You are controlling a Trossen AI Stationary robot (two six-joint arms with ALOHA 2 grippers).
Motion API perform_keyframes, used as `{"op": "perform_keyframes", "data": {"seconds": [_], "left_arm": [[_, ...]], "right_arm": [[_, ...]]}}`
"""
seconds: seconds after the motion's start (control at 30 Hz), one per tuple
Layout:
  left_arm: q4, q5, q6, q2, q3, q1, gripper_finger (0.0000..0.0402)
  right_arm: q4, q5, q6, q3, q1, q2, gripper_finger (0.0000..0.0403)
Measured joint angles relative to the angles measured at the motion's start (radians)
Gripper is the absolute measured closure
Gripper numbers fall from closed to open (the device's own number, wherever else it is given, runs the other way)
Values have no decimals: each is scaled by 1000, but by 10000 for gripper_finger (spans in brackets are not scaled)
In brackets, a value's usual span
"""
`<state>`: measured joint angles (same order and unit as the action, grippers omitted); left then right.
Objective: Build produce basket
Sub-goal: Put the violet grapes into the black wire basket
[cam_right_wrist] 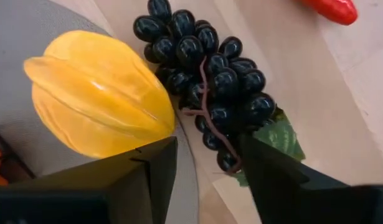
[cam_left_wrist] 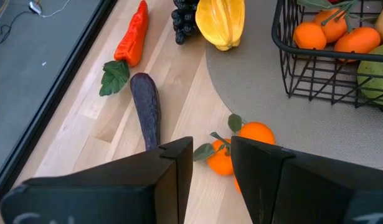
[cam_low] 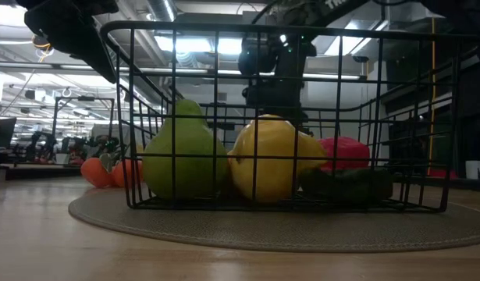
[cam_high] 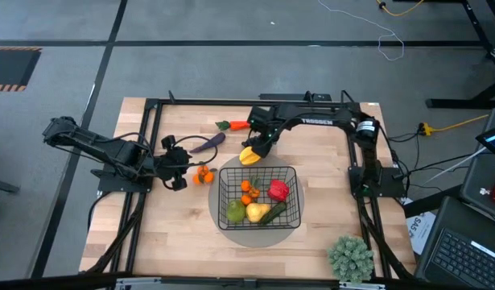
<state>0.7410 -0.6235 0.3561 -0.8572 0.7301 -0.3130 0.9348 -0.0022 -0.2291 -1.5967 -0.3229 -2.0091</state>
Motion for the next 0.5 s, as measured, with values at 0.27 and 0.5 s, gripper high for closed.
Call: {"op": "perform_keyframes", "data": {"seconds": [0.27, 0.5], "left_arm": [[2, 0, 0, 0, 0, 0, 304], [2, 0, 0, 0, 0, 0, 304]], "right_arm": [[-26, 61, -3, 0, 0, -32, 231], [-27, 71, -1, -2, 1, -95, 233]]}}
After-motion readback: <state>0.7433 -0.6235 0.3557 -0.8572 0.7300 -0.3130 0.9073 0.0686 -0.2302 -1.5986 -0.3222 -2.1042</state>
